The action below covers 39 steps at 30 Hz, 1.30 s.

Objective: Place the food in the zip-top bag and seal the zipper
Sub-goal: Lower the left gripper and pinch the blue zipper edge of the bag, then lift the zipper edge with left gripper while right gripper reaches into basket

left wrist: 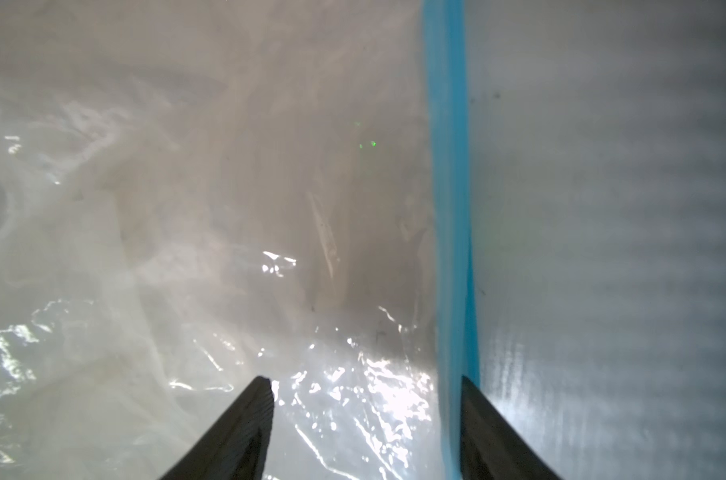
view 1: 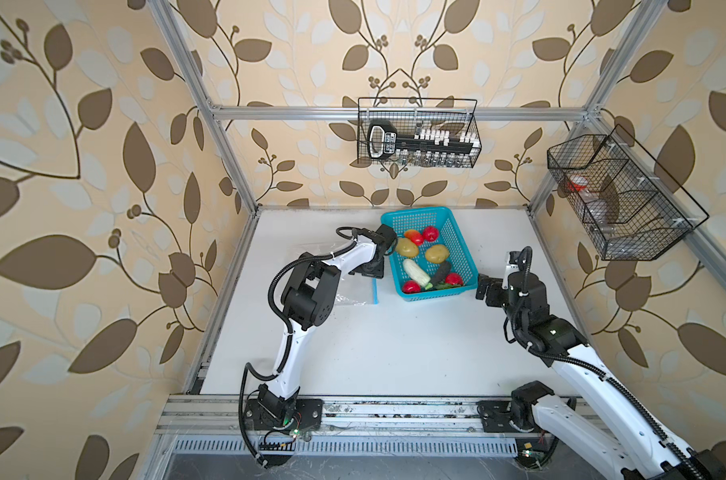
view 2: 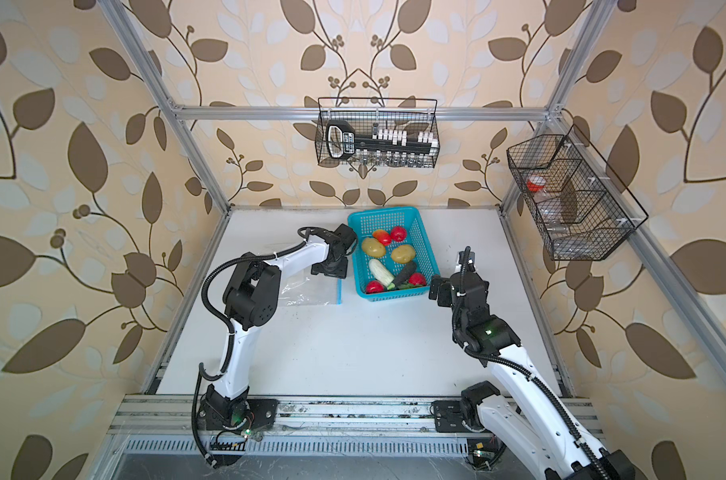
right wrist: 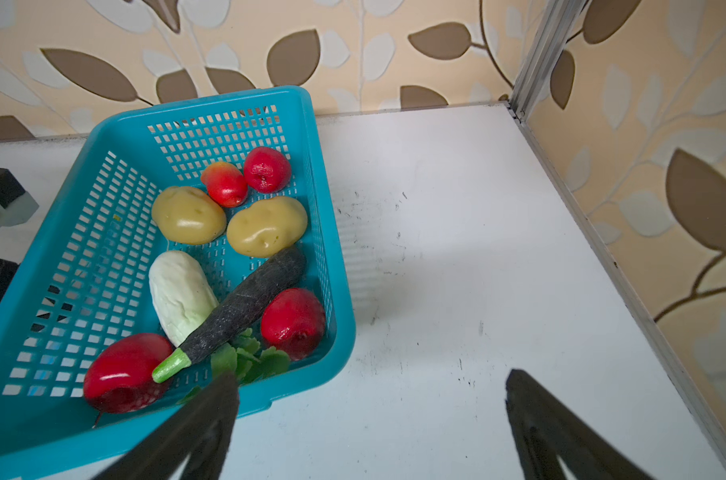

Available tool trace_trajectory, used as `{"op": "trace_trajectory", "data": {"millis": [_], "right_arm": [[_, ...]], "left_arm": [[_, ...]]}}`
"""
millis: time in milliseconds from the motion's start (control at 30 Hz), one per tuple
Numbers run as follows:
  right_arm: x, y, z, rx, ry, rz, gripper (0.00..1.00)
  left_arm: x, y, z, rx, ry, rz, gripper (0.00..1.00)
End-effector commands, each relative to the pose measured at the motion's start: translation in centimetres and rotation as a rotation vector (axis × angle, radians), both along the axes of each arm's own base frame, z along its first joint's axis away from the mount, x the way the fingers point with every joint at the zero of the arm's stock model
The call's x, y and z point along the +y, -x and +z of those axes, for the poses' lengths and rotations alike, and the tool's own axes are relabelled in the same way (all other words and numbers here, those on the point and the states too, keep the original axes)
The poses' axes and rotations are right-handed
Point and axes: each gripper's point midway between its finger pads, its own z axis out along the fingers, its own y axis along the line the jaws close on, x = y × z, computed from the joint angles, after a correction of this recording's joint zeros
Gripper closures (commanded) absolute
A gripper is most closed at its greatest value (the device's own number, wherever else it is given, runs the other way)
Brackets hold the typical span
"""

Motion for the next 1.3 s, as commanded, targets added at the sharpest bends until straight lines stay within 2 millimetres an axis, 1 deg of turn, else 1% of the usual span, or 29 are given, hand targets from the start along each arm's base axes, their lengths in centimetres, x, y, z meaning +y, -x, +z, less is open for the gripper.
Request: {"op": "trace_trajectory", "data": {"millis": [0, 133, 233, 333, 533, 600, 633, 833, 1100, 1267], "right_arm": [[0.1, 0.0, -0.3, -0.001, -0.009, 0.002, 0.0], [0.0, 0.0, -0.2, -0.004, -0.011, 0.001, 0.0], [0.1, 0.0, -0.3, -0.002, -0.012, 0.003, 0.0], [0.0, 0.0, -0.3, 0.0, -0.012, 0.003, 0.0], [0.0, 0.0, -0.2, -0.006, -0.015, 0.003, 0.0], [0.1, 0.0, -0.2, -0.004, -0.015, 0.004, 0.0], [0.0, 0.0, -0.3, -0.004, -0.016, 0.004, 0.0], [0.0, -0.1, -0.1, 0.001, -0.016, 0.003, 0.0], [0.1, 0.4, 0.3, -0.014, -0.034, 0.009, 0.0], [0.4, 0.4, 0.5, -0.019, -0.049, 0.021, 0.0]], "left_arm": [[0.3, 0.0, 0.9, -0.032, -0.033, -0.006, 0.38], [0.4, -0.1, 0.8, -0.032, -0.04, -0.007, 0.49], [0.6, -0.1, 0.5, -0.031, -0.051, -0.007, 0.59], [0.7, 0.0, 0.3, -0.027, -0.058, -0.009, 0.71], [0.8, -0.2, 0.5, -0.035, -0.067, -0.005, 0.93], [0.8, -0.2, 0.5, -0.036, -0.07, -0.004, 0.98], [0.8, -0.2, 0.6, -0.037, -0.072, -0.006, 1.0], [1.0, -0.3, 0.6, -0.04, -0.08, -0.007, 1.0], [0.5, -0.1, 0.8, -0.029, -0.056, -0.039, 1.0], [0.8, -0.4, 2.6, -0.069, -0.065, -0.066, 1.0]]}}
